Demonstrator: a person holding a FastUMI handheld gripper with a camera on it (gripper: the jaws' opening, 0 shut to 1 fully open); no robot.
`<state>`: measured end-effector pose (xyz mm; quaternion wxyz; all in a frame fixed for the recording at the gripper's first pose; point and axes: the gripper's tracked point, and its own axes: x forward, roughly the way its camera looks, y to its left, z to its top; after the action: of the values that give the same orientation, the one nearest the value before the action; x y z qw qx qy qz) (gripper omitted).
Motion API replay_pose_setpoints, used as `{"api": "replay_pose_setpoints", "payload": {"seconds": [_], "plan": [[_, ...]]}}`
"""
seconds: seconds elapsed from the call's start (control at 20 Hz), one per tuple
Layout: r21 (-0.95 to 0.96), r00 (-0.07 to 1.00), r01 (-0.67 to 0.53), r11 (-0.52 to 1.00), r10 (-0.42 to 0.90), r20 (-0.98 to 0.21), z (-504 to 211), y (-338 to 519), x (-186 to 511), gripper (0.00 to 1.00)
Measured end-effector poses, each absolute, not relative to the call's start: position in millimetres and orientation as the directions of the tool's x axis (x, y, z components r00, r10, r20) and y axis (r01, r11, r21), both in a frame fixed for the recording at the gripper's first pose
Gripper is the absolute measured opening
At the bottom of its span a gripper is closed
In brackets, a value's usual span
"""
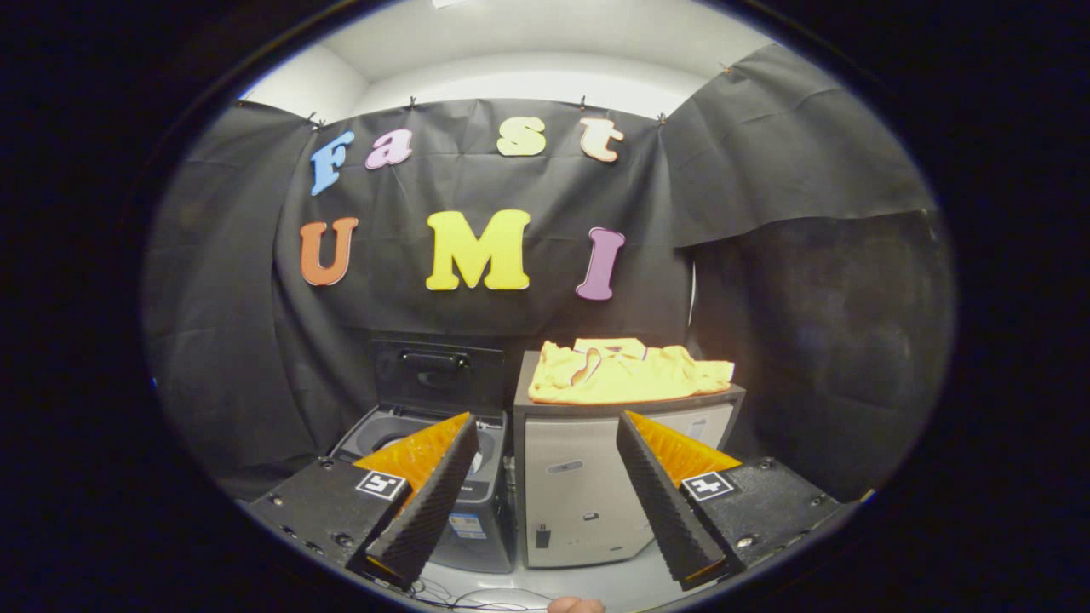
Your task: Put the clothes into the washing machine and then close the washing machine lid.
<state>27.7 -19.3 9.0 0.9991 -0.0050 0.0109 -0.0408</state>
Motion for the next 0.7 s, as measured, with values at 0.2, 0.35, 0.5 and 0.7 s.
{"api": "replay_pose_setpoints", "payload": {"seconds": [0.2, 0.35, 0.5, 0.7], "plan": [[-0.019, 0.995, 0.099, 0.995, -0.099, -0.012, 28, -33, 50, 1.00], [-0.011, 0.992, 0.117, 0.993, -0.117, -0.035, 43, -52, 82, 1.00], [0.026, 0.993, 0.113, 0.993, -0.112, -0.041, 65, -74, 120, 1.00], [0.007, 0.990, 0.091, 0.996, -0.089, -0.110, 70, -109, 186, 1.00]]}}
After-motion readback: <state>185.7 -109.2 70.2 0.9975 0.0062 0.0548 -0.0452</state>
